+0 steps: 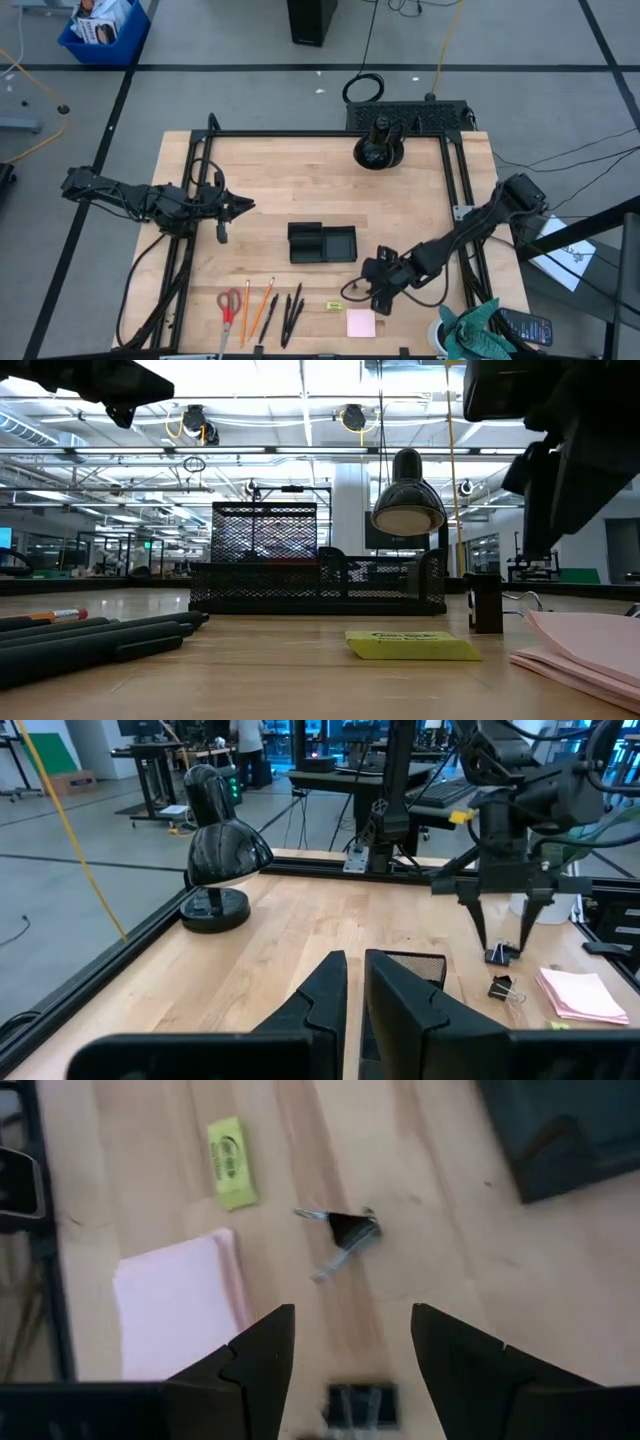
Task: Pick and place office supplies into organizer
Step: Put the black binder clip into the black desk organizer
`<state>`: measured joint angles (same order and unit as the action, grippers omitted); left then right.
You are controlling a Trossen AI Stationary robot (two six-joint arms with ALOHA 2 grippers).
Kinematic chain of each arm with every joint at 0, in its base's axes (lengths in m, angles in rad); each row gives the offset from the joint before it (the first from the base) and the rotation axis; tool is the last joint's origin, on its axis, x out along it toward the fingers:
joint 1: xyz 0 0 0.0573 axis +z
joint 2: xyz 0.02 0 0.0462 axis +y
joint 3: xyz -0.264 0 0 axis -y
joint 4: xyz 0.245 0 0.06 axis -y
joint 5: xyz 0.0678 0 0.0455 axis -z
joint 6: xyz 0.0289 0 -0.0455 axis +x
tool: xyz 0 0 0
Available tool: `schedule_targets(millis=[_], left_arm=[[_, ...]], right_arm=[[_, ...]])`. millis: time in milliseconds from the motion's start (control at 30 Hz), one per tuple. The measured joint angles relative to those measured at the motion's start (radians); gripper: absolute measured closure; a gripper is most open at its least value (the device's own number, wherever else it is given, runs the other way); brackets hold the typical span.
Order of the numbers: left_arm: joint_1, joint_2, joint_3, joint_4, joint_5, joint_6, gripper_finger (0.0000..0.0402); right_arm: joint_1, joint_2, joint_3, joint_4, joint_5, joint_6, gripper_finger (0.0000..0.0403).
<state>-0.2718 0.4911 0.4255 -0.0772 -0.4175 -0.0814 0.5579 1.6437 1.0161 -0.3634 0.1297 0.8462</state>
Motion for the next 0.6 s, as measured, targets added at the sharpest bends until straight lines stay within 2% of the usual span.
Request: schedule_targets(millis=[600], left_arm=[[0.000, 0.000, 0.000, -0.001, 0.000, 0.006, 0.0355]], right_arm=[[-0.007, 0.137, 0.000, 0.113, 0.004, 0.059, 0.0206]])
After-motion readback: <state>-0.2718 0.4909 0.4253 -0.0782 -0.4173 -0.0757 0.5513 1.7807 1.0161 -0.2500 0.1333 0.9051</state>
